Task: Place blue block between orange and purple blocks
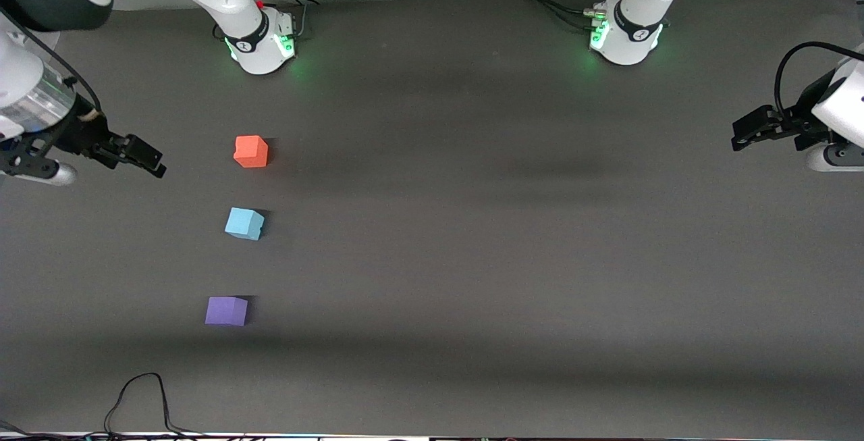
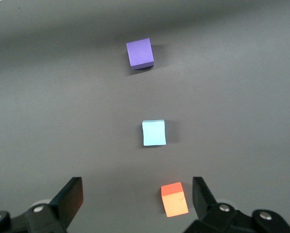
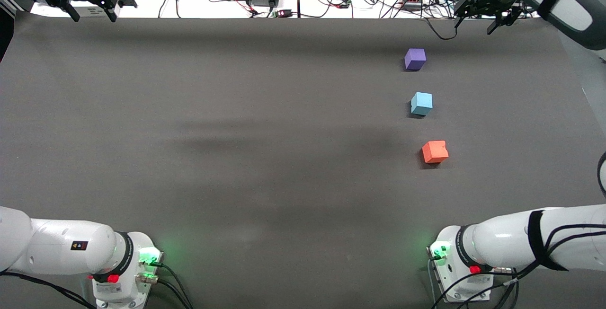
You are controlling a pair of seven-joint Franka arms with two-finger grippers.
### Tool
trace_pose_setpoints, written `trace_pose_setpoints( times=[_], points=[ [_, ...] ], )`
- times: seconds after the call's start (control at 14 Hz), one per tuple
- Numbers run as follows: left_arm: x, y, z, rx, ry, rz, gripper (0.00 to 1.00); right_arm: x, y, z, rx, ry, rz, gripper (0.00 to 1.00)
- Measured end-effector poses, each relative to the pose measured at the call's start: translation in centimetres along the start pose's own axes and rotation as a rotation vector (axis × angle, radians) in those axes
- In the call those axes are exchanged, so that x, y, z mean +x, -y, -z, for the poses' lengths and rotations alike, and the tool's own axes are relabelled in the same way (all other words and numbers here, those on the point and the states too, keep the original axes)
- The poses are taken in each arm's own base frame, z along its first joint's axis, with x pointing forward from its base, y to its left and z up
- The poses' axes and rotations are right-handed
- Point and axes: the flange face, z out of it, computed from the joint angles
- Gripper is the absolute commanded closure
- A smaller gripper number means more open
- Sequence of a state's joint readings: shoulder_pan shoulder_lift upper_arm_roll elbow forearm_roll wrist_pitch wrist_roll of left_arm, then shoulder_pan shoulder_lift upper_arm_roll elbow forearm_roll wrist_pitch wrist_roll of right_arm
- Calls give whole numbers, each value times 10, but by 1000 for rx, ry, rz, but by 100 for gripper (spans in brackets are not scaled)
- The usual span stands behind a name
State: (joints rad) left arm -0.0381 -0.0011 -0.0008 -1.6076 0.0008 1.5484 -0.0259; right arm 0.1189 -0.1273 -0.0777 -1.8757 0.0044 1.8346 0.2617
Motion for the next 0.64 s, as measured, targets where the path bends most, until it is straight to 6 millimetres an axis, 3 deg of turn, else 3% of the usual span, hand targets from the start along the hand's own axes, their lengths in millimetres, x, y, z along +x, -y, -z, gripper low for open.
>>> trace_pose_setpoints(
  times=[0.21, 0.64],
  points=[
    [0, 0, 0, 0, 0, -1, 0, 6, -18, -7, -7, 11, 3, 0],
    [0, 0, 0, 0, 4, -4, 0, 7, -16, -14, -11, 26, 9, 0]
  ],
)
